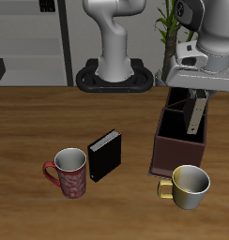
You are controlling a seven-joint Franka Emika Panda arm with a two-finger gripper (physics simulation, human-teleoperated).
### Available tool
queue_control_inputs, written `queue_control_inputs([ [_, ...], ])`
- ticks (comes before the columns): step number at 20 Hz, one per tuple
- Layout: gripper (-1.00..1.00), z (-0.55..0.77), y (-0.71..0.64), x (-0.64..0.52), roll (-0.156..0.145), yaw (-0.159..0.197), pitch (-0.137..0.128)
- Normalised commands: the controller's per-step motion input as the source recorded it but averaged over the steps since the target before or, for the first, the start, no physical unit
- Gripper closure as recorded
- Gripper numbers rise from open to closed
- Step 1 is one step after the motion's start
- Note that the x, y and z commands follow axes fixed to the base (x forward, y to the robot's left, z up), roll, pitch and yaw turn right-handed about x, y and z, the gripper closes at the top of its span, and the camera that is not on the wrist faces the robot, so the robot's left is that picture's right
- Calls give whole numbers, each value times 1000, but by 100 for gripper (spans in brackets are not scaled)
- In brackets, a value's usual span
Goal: Place the yellow book into the left desk caddy's right compartment and place the red mug into the left desk caddy's left compartment
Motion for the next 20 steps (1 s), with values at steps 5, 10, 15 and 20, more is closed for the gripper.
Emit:
queue_control_inputs([
  [5, 100, -104, -60, 75, -4, 1, 14],
  [10, 100, -117, -18, 38, -4, -2, 15],
  [15, 100, -139, 46, 15, 14, 9, 16],
  [20, 100, -161, 64, 21, 8, 7, 15],
])
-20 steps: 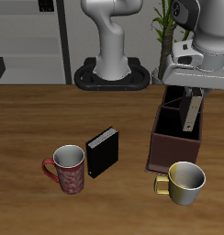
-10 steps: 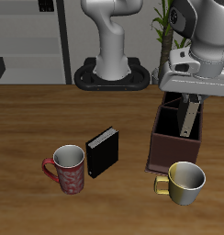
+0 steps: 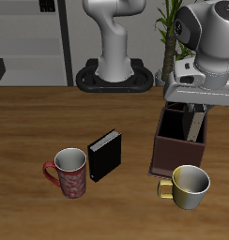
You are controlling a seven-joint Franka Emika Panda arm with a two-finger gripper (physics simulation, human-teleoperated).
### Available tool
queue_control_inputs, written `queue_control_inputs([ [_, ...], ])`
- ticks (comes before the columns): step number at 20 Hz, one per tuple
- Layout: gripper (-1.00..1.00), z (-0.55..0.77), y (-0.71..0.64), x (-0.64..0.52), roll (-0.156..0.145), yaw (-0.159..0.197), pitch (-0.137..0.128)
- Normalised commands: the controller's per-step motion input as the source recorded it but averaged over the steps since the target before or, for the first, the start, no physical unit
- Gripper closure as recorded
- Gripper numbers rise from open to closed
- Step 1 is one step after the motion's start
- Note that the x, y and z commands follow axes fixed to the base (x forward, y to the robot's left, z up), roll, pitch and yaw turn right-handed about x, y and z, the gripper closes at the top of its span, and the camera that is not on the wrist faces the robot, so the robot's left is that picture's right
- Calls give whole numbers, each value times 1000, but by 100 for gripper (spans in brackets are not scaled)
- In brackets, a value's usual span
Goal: Place the yellow book into the left desk caddy's right compartment and place the red mug into the left desk caddy's left compartment
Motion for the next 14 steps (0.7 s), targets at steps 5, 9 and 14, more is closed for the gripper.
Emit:
queue_control_inputs([
  [5, 100, -108, -18, 22, -1, 3, 11],
  [9, 100, -121, -77, 28, -15, 12, 14],
  [14, 100, -155, -56, 51, -12, 21, 16],
])
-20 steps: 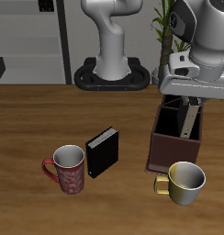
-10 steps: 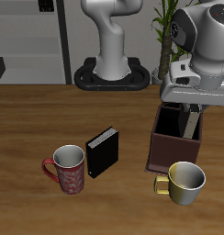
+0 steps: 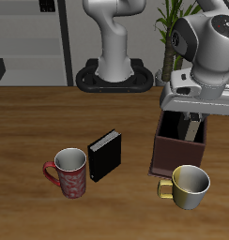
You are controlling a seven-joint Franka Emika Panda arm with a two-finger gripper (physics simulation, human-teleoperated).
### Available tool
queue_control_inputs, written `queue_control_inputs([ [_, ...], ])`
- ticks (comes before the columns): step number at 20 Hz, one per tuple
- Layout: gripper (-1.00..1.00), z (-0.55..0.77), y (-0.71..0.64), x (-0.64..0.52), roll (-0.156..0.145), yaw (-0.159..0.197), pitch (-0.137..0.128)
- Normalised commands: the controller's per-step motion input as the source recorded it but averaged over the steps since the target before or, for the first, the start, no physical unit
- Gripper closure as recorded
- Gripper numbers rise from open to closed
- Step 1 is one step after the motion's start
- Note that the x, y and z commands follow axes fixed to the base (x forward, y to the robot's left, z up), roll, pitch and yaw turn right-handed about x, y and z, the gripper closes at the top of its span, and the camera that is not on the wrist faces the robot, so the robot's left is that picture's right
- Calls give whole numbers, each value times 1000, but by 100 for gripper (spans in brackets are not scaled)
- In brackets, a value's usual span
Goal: Place the yellow book into the left desk caddy's right compartment and place the red mug into the left desk caddy's left compartment
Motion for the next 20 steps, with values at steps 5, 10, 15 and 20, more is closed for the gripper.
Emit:
queue_control_inputs([
  [5, 100, -134, -74, 59, -7, -1, 16],
  [10, 100, -175, -51, 33, -1, -5, 20],
  [15, 100, -257, 148, -27, 22, 1, 39],
  [20, -100, -169, 43, -10, 17, 4, 43],
])
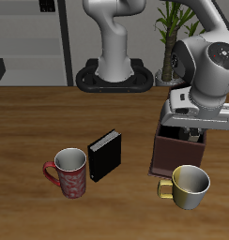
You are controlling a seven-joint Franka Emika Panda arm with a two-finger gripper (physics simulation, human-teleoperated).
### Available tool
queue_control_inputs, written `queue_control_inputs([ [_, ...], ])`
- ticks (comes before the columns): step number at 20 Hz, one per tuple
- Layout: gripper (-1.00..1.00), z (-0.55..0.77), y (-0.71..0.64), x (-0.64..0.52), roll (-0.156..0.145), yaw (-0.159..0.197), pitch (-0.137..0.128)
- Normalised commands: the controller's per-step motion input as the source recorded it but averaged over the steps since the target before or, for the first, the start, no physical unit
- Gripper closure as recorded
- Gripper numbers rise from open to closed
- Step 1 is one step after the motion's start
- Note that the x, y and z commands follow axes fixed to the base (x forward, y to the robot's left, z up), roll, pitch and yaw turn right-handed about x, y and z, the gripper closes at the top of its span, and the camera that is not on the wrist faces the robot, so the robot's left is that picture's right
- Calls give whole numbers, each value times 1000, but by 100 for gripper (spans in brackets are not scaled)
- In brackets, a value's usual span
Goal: Place the yellow book into the left desk caddy's right compartment and place the red mug into the left desk caddy's left compartment
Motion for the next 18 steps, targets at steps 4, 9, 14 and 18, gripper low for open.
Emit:
queue_control_inputs([
  [4, -100, 20, -64, 17, -3, -10, 17],
  [9, -100, 96, -84, -60, -2, 9, -18],
  [14, -100, 224, -87, -137, 16, 30, -67],
  [18, -100, 391, -220, -150, 13, 33, -108],
])
